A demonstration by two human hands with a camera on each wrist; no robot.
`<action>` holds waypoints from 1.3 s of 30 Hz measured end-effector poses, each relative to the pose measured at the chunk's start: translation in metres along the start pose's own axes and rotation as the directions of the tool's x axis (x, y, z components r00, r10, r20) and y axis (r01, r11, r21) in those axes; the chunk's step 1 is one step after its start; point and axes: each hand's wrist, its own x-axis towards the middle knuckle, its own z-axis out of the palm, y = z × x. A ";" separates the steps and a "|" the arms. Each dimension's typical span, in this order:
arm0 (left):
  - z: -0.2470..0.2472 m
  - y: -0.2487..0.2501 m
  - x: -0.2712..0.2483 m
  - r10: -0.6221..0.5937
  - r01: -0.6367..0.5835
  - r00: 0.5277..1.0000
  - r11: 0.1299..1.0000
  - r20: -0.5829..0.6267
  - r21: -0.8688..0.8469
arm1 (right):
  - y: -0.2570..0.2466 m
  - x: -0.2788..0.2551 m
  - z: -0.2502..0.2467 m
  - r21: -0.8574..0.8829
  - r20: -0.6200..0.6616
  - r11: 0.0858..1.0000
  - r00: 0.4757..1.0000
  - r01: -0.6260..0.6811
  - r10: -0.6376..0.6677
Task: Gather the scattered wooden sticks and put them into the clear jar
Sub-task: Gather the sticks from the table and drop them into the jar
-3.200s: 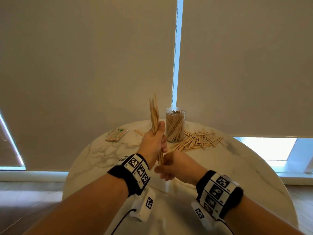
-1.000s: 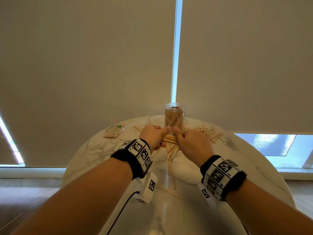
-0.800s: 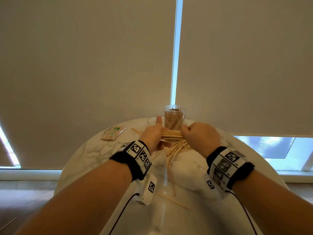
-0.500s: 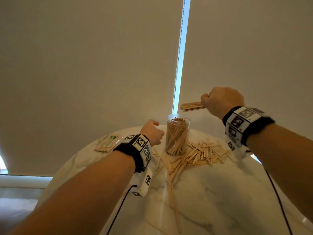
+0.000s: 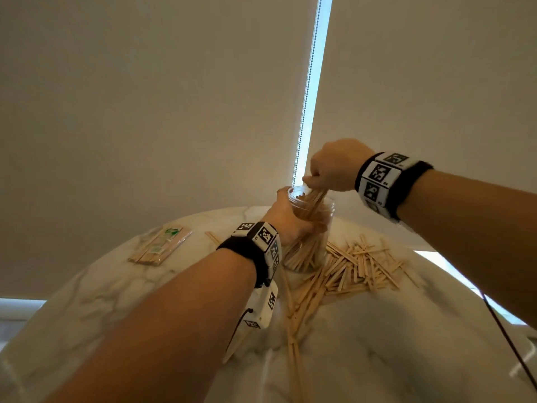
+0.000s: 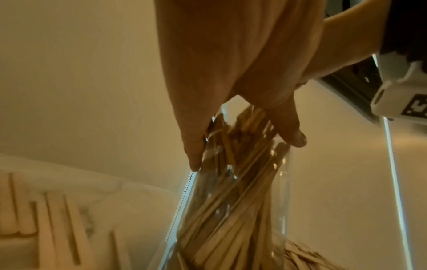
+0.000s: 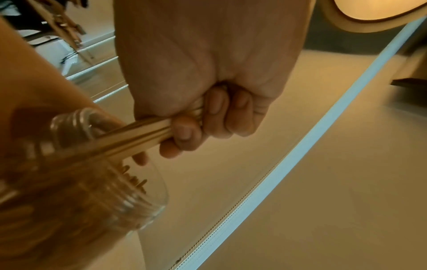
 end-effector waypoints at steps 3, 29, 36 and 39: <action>-0.001 -0.003 0.001 -0.004 0.004 1.000 0.999 0.008 0.043 | -0.018 0.005 0.010 -0.005 0.103 0.997 0.992 0.072 -0.071; 0.005 -0.014 0.002 0.013 -0.017 0.999 0.995 -0.040 -0.100 | -0.014 0.003 0.003 0.625 0.263 0.765 0.964 -0.155 -0.020; 0.001 0.001 -0.018 -0.117 0.118 0.993 0.968 -0.016 0.222 | -0.030 -0.062 -0.020 0.671 -0.002 0.727 0.980 -0.147 0.199; -0.014 0.004 -0.043 -0.171 0.157 0.985 0.823 -0.026 0.546 | -0.055 -0.109 -0.020 0.685 0.150 0.706 0.983 -0.179 0.104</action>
